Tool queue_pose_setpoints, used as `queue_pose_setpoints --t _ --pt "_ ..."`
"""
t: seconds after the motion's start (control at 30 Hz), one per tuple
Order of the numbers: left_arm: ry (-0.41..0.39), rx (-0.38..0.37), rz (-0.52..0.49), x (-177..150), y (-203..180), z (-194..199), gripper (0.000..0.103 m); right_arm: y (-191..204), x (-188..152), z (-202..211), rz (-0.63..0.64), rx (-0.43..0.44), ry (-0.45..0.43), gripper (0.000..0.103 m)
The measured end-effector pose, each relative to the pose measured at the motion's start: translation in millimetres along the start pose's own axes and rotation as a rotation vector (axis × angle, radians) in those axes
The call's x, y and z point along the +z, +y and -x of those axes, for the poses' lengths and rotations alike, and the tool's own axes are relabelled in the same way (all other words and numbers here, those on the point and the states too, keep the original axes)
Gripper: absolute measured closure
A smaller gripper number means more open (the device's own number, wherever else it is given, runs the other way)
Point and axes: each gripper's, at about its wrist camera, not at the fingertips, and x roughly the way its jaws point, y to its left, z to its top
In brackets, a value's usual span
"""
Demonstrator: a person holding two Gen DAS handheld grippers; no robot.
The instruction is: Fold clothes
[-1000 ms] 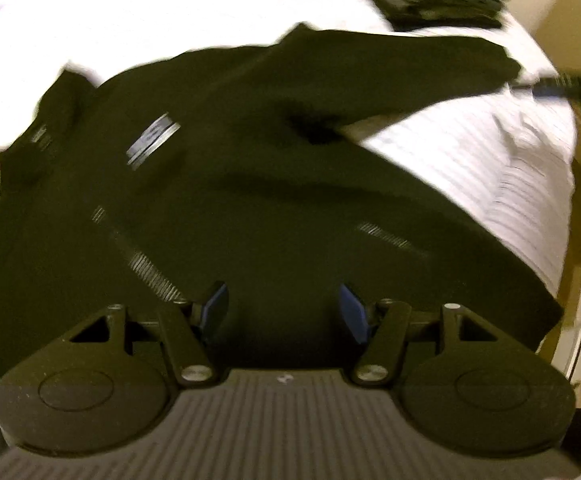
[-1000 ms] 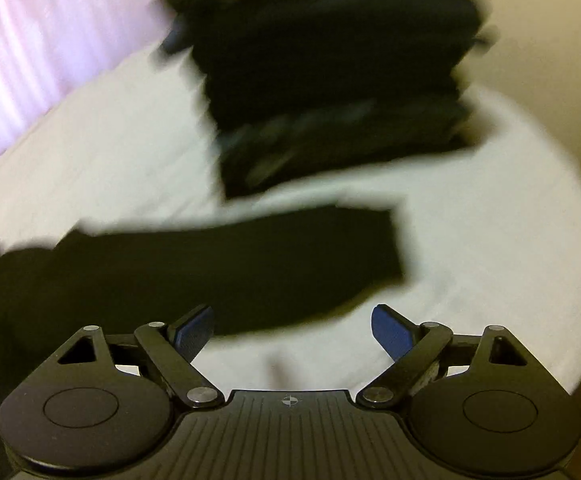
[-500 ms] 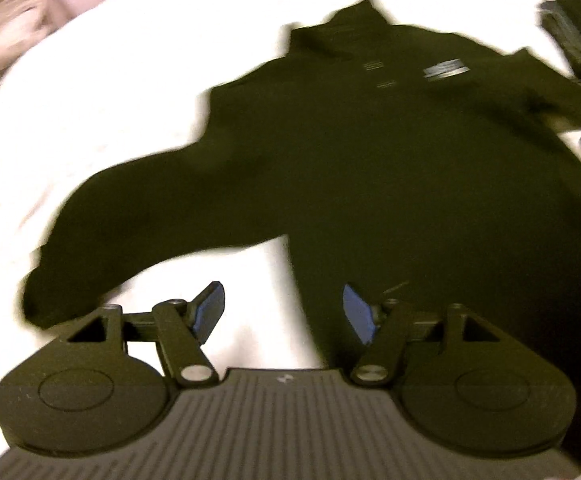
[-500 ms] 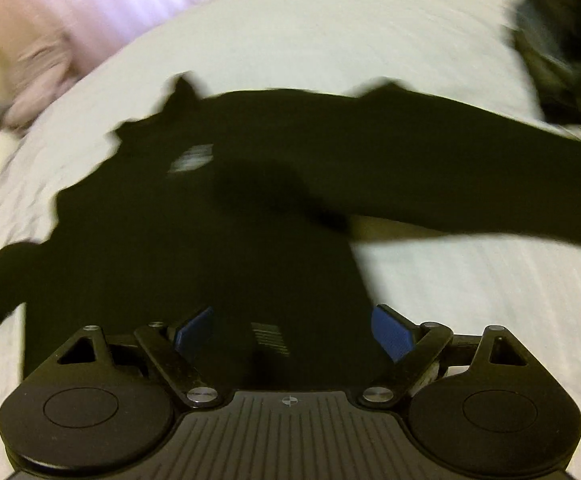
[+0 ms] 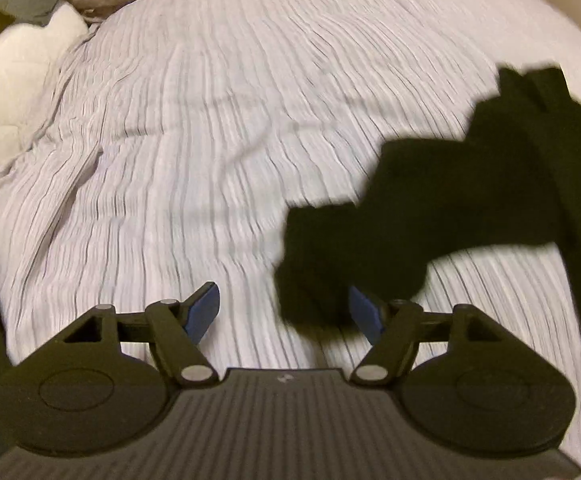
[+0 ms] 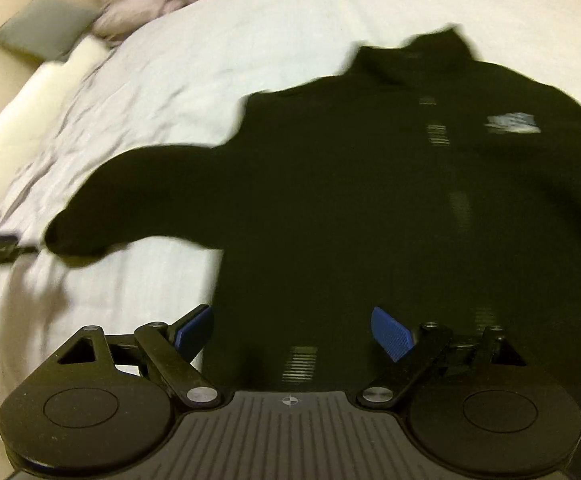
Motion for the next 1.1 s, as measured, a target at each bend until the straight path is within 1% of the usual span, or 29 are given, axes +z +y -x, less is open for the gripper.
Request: queue_pose_setpoints --t 0.03,0.13,0.23,0.27,0.3,0.33,0.37,0.4,0.43,0.47,0.5,0.53,0.57,0.6,0.63,0.73,0.8,0.83,0.87,0.9,0.93,0.97,1.0,1.07,1.1 --pt "0.003 -0.017 0.002 7 4 -8 0.036 15 1 -4 0.016 0.012 0.000 0.014" --pt "0.071 -0.098 -0.007 18 5 -34 0.037 49 3 -12 0.066 0.038 0.001 0.014" --pt "0.142 -0.170 -0.028 26 2 -59 0.037 65 4 -18 0.091 0.035 0.018 0.014" --pt "0.170 -0.160 -0.076 24 -8 -65 0.042 66 4 -19 0.095 0.028 0.023 0.014" --pt "0.183 -0.129 -0.130 22 -17 -70 0.049 66 4 -20 0.096 0.018 0.028 0.014" --pt "0.184 -0.093 -0.168 19 -24 -73 0.062 65 4 -22 0.096 0.007 0.033 0.014" --pt "0.173 -0.083 -0.171 17 -24 -71 0.074 63 4 -23 0.092 -0.004 0.036 0.014" --pt "0.147 -0.075 -0.146 16 -21 -64 0.078 61 5 -23 0.082 -0.013 0.039 0.014" --pt "0.104 -0.052 -0.105 14 -15 -53 0.085 59 7 -22 0.073 -0.020 0.039 0.014" --pt "0.058 -0.021 -0.056 12 -8 -39 0.091 57 8 -21 0.064 -0.027 0.037 0.014" --pt "0.000 0.027 0.014 6 3 -18 0.098 54 10 -19 0.060 -0.033 0.036 0.014" --pt "-0.057 0.075 0.084 0 14 3 0.099 52 11 -17 0.059 -0.039 0.034 0.014" --pt "-0.105 0.120 0.159 -8 25 22 0.098 50 13 -13 0.060 -0.041 0.032 0.014" --pt "-0.128 0.157 0.247 -21 36 39 0.098 47 15 -11 0.064 -0.040 0.030 0.014" --pt "-0.142 0.185 0.325 -35 45 52 0.094 46 17 -9 0.068 -0.040 0.030 0.014" --pt "-0.109 0.213 0.477 -74 57 65 0.095 42 22 -9 0.073 -0.034 0.036 0.014" --pt "-0.078 0.230 0.535 -90 62 67 0.094 41 25 -11 0.067 -0.021 0.043 0.014" --pt "-0.069 0.237 0.565 -97 65 68 0.093 41 26 -11 0.069 -0.013 0.045 0.014" --pt "-0.075 0.240 0.594 -101 70 71 0.088 41 26 -10 0.074 -0.007 0.046 0.014" --pt "-0.086 0.239 0.621 -105 75 75 0.085 41 27 -9 0.079 -0.002 0.045 0.014" --pt "-0.105 0.230 0.636 -105 78 78 0.078 41 27 -8 0.081 0.001 0.043 0.014" --pt "-0.123 0.212 0.639 -103 80 80 0.071 41 26 -6 0.080 0.001 0.042 0.014" --pt "-0.139 0.187 0.634 -97 82 79 0.067 40 24 -5 0.077 0.000 0.043 0.014" --pt "-0.161 0.151 0.587 -80 85 76 0.049 37 20 -3 0.068 -0.008 0.050 0.014" --pt "-0.165 0.147 0.551 -69 87 70 0.045 35 18 -2 0.063 -0.014 0.054 0.014"
